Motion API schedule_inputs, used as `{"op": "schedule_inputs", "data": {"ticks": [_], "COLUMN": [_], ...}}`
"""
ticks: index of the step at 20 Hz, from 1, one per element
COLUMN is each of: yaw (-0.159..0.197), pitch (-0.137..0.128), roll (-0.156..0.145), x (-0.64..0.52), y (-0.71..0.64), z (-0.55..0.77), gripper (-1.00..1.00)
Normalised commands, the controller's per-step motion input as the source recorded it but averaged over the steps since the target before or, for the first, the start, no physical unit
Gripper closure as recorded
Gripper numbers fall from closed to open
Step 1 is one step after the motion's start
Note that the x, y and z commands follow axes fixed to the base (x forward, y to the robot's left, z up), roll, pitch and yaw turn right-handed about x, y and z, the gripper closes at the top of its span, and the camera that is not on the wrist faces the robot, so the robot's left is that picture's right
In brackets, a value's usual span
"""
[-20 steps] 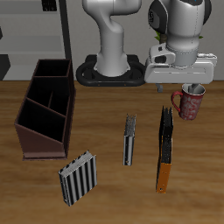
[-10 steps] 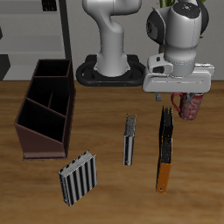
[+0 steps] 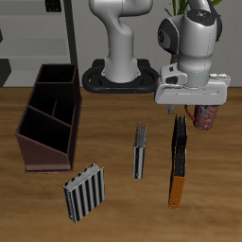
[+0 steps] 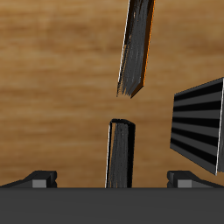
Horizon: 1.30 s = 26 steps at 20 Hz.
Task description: Place the black book into the right desk caddy's left compartment
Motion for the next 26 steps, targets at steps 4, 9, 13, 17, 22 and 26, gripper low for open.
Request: {"op": "schedule_inputs", "data": {"ticks": [4, 9, 13, 17, 22, 26], "yaw": [-0.014, -0.017, 0.019, -0.021, -0.012, -0.011], "pitch": [-0.013, -0.028, -0.066, 0.003, -0.015, 0.014], "roll": [-0.004, -0.01, -0.014, 0.001, -0.015, -0.013], "x": [-0.04, -0.05, -0.1, -0.01, 0.0, 0.06], "y": [0.0, -0.01, 0.02, -0.01, -0.03, -0.03], "z": [-0.21, -0.08, -0.06, -0.09, -0.11, -0.1], "gripper": [-1.0, -1.0, -1.0, -1.0, -1.0, -1.0]}}
